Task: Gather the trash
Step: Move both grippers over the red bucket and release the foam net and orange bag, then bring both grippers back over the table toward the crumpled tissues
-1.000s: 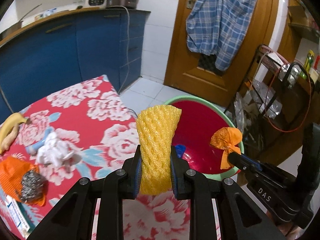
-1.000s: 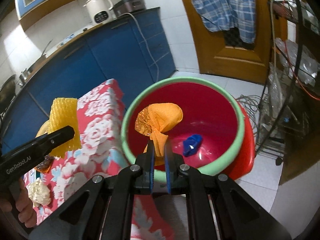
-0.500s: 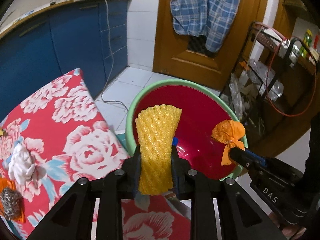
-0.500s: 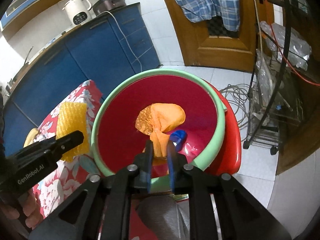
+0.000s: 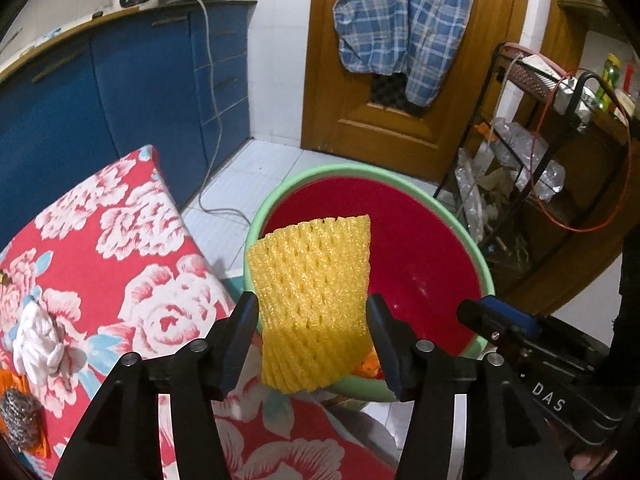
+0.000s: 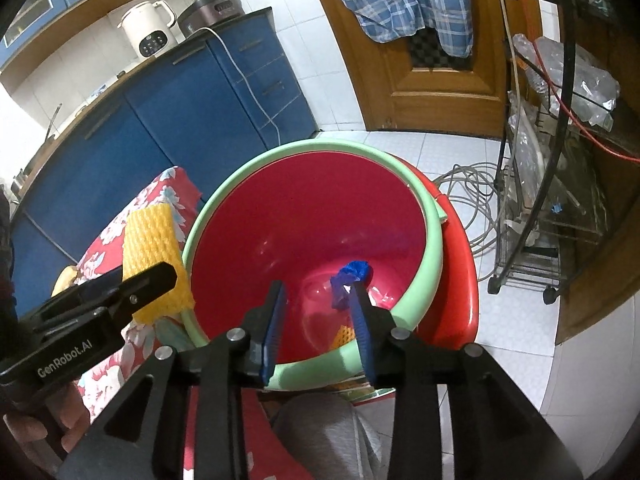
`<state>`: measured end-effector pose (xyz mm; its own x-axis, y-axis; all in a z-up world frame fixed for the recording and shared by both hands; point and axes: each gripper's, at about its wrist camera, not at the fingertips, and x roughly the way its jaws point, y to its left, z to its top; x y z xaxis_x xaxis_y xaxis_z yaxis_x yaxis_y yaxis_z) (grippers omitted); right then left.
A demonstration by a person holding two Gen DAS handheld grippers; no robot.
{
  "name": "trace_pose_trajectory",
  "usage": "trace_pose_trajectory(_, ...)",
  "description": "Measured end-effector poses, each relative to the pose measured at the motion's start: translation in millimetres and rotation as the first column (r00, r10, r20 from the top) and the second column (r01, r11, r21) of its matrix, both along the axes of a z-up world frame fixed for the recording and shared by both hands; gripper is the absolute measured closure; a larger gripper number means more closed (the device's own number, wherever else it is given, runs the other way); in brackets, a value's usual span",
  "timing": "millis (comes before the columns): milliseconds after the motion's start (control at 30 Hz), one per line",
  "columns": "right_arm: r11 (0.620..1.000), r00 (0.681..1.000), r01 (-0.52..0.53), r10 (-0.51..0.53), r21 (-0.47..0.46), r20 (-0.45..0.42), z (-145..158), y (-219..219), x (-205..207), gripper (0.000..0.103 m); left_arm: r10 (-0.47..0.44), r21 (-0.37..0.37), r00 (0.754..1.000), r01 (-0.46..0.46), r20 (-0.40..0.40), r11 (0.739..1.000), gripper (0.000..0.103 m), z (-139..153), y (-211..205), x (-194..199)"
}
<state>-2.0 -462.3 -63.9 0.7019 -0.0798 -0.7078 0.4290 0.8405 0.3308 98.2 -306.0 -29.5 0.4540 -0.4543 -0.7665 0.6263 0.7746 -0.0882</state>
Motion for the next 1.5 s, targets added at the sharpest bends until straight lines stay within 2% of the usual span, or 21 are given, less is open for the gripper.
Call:
trace_pose_trajectory(133,1.000,1.000,0.006,-0.006,-0.002,0.008,3,0,-3,0.065,-0.016,-0.011,1.000,0.016,0.021,1.000,0.042,6,-4,-1)
trace_pose_trajectory(200,1.000,1.000,0.009,-0.009,-0.003,0.011,4,0,-4,0.063,-0.026,-0.016,0.999,0.026,0.031,1.000,0.033,8,-5,-1)
trace_pose_trajectory(267,1.000,1.000,0.010,-0.010,-0.003,0.013,5,-1,-5,0.063,-0.030,-0.009,0.999,0.031,0.044,0.999,0.030,9,-7,-1)
trace_pose_trajectory(667,1.000,1.000,0.005,-0.005,-0.005,0.027,12,2,-8,0.062,-0.012,0.004,0.999,0.012,0.046,1.000,0.028,9,-3,-1)
trace_pose_trajectory(833,1.000,0.999,-0.009,0.010,-0.016,0.054,24,12,-14,0.054,0.016,-0.006,0.999,-0.016,0.040,1.000,0.028,15,13,-4)
trace_pose_trajectory(1233,0.991,0.987,-0.123,0.127,-0.043,0.100,47,61,-18,0.050,0.168,0.002,0.984,-0.169,0.060,0.986,0.028,35,86,-23)
trace_pose_trajectory(1367,0.985,0.980,-0.166,0.170,-0.049,0.102,50,81,-16,0.049,0.255,0.007,0.964,-0.256,0.071,0.967,0.028,40,119,-28)
trace_pose_trajectory(1500,0.978,0.973,-0.202,0.207,-0.054,0.102,51,98,-16,0.049,0.334,-0.003,0.941,-0.334,0.049,0.942,0.028,42,153,-30)
